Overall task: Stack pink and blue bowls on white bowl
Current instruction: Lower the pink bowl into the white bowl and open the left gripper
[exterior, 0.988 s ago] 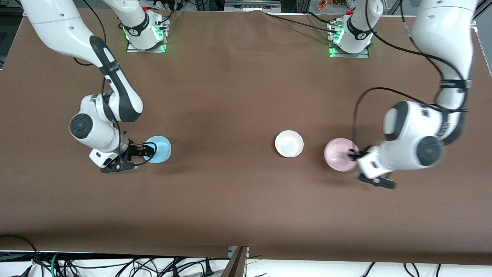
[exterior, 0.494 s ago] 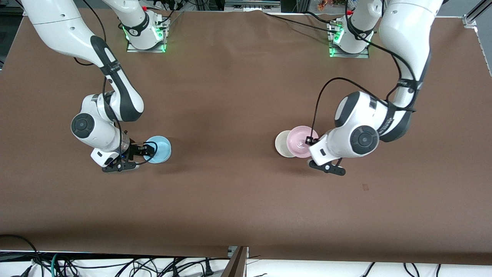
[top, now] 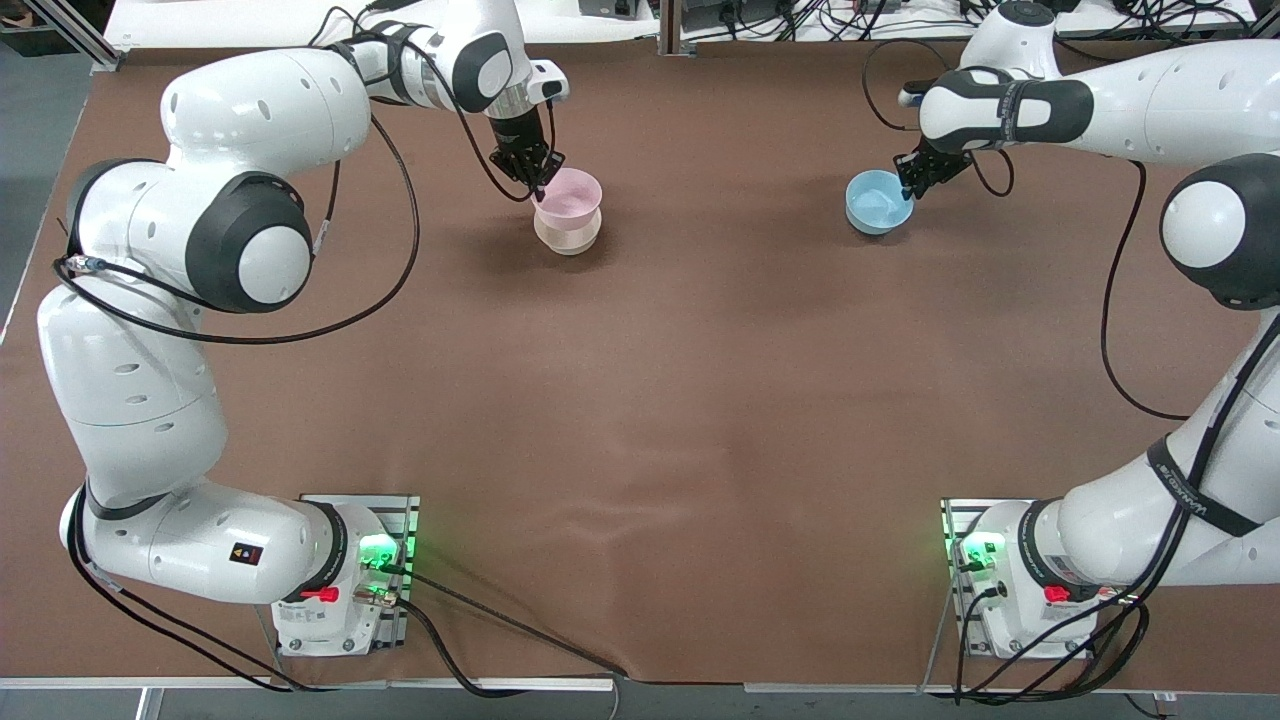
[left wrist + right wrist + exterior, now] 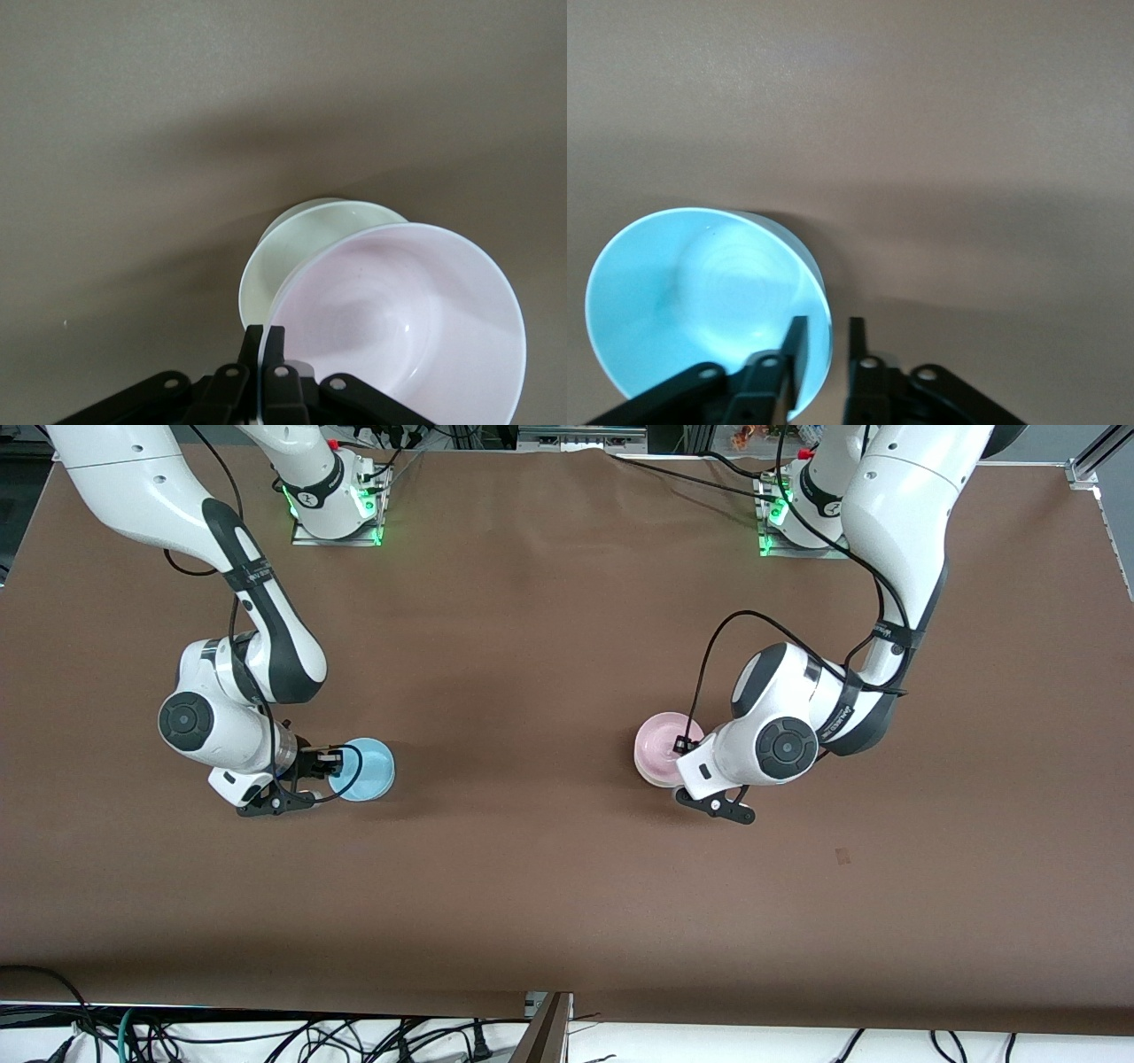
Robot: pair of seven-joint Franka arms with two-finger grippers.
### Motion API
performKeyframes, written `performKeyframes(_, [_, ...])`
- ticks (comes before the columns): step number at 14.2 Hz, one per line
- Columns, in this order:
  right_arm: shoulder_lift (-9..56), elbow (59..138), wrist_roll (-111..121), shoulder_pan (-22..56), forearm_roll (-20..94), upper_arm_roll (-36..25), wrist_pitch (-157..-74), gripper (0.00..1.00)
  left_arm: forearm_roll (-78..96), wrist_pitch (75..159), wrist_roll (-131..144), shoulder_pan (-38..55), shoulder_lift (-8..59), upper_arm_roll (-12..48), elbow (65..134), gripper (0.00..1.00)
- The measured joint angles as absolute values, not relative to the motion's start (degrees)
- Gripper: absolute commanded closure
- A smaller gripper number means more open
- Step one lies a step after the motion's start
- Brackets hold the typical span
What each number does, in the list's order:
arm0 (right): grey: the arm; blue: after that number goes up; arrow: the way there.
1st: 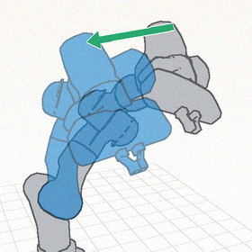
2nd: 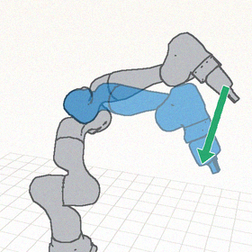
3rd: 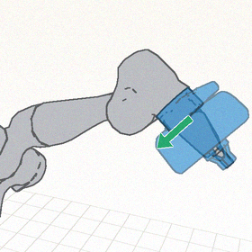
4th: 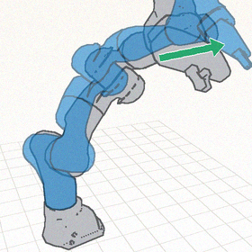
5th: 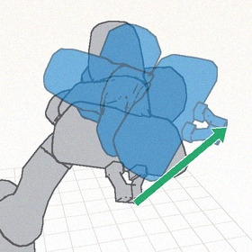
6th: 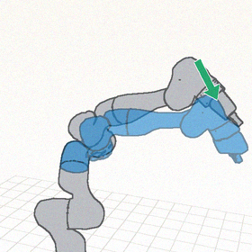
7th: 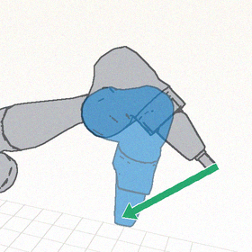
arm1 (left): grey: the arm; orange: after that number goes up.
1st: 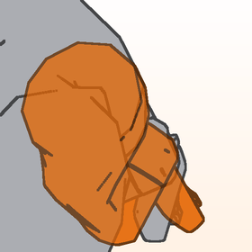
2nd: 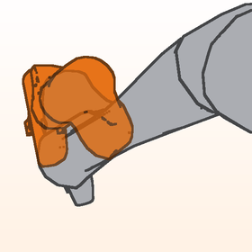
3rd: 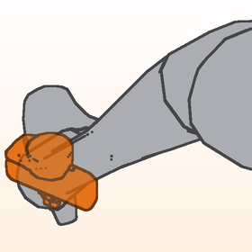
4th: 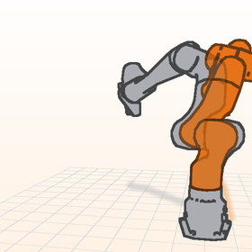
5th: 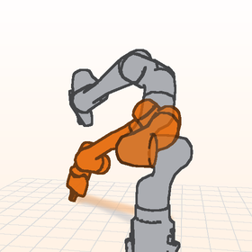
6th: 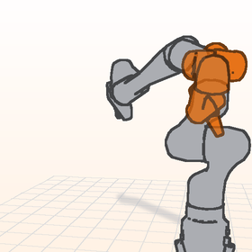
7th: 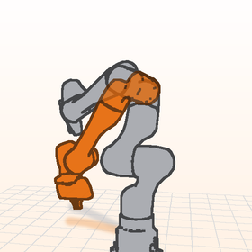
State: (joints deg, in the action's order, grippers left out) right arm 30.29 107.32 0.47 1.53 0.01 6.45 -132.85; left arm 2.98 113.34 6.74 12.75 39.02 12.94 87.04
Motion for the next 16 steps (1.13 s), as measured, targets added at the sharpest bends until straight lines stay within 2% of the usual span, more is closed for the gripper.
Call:
performKeyframes(3, [30.28,106.35,0.07,1.53,0.01,6.47,-131.19,1.00,2.98,114.90,6.74,13.22,40.07,12.94,87.16,1.00])
performKeyframes(5, [30.29,106.34,0.06,1.53,0.01,6.47,-131.07,0.81,2.98,115.17,6.74,13.23,40.35,12.81,87.16,1.00])
performKeyframes(6, [30.29,106.34,0.04,1.53,0.01,6.47,-131.04,0.66,2.98,115.20,6.74,13.22,40.34,12.71,87.16,1.00])
performKeyframes(7, [30.29,106.34,0.04,1.53,0.01,6.48,-131.01,0.59,2.98,115.20,6.74,13.22,40.35,12.69,87.16,1.00])
performKeyframes(8, [30.29,106.34,0.03,1.53,0.01,6.48,-130.99,0.56,2.98,115.21,6.74,13.23,40.34,12.69,87.16,1.00])
performKeyframes(16, [30.53,106.35,-0.19,1.86,0.01,6.75,-130.82,0.56,2.24,115.88,6.74,13.23,40.75,12.56,87.24,1.00])
